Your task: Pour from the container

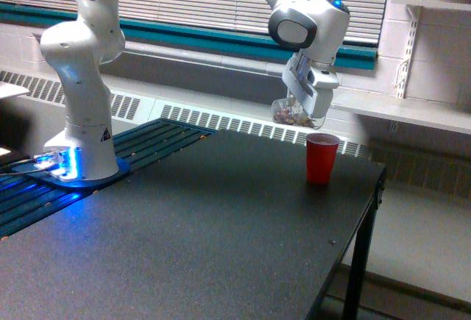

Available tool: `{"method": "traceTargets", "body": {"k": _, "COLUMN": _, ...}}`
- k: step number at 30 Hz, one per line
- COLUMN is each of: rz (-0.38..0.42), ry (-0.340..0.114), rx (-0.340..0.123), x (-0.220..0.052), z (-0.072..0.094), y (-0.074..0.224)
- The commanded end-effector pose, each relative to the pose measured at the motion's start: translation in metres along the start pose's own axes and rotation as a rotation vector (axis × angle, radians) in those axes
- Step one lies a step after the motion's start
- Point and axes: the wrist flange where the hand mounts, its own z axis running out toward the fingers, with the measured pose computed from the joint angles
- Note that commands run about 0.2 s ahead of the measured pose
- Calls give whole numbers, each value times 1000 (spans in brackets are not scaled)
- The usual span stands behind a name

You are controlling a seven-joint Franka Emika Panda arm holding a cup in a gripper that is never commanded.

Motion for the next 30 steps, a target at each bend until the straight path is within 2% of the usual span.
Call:
{"method": "traceTargets", "body": {"k": 1, "rz": -20, "ry": -22, "rx": -14, "x": 5, "z": 0, "y": -6}}
{"method": "traceTargets", "body": {"k": 17, "rz": -36, "ry": -81, "rx": -32, "x": 13, "z": 1, "y": -15}}
{"method": "traceTargets", "body": {"k": 30, "rz": -35, "ry": -129, "rx": -50, "x": 11, "z": -11, "y": -18}}
